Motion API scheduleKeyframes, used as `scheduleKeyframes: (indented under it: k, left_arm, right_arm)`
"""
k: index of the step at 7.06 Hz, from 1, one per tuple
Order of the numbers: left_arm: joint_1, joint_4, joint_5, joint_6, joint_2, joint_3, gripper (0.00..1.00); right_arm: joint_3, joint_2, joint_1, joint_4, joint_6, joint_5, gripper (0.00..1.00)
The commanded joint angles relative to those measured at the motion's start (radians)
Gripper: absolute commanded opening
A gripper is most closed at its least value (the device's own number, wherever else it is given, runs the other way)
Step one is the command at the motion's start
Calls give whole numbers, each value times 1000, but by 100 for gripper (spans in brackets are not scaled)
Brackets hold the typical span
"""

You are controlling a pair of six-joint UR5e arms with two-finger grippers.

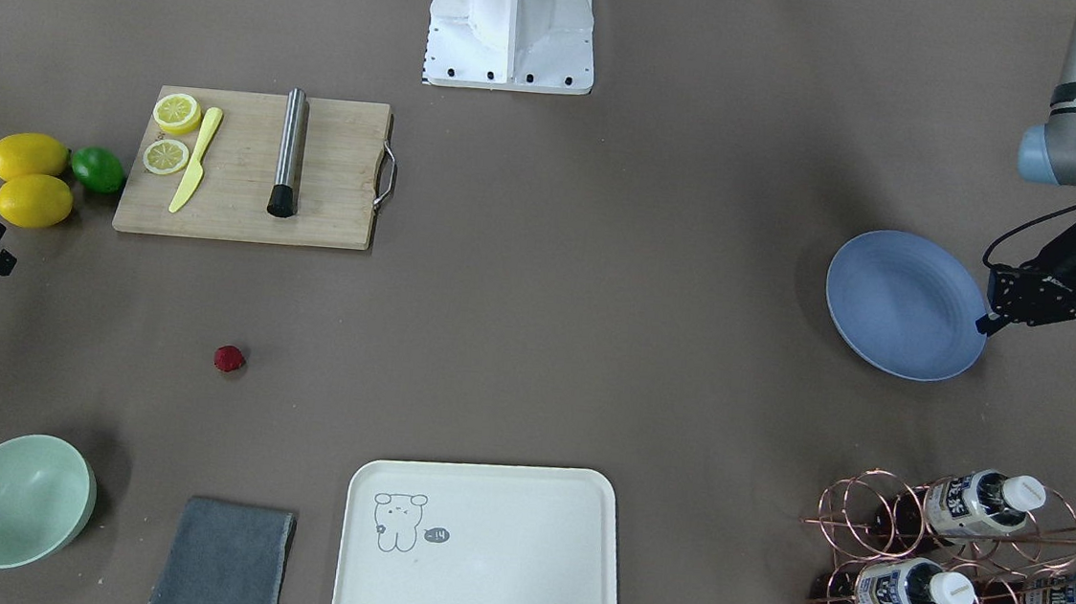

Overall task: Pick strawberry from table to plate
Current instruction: 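Move the right gripper toward the red strawberry while the left arm swings in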

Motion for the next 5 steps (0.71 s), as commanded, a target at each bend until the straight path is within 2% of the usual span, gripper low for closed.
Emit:
scheduleKeyframes:
  k: [1, 2, 4, 5]
  left_arm:
    - [-26, 7, -147, -54, 0, -38, 0]
    - [-59, 14, -236, -126, -15, -71, 0]
    - [-57, 16, -237, -391, -79, -163, 0]
    - [-32, 17, -199, -495, -148, -165, 0]
  right_arm:
    - [7, 12, -15, 1, 34, 1, 100]
    - [9, 19, -15, 1, 35, 1, 100]
    - [14, 53, -46, 1, 81, -4, 100]
    - [14, 83, -80, 1, 102, -41, 100]
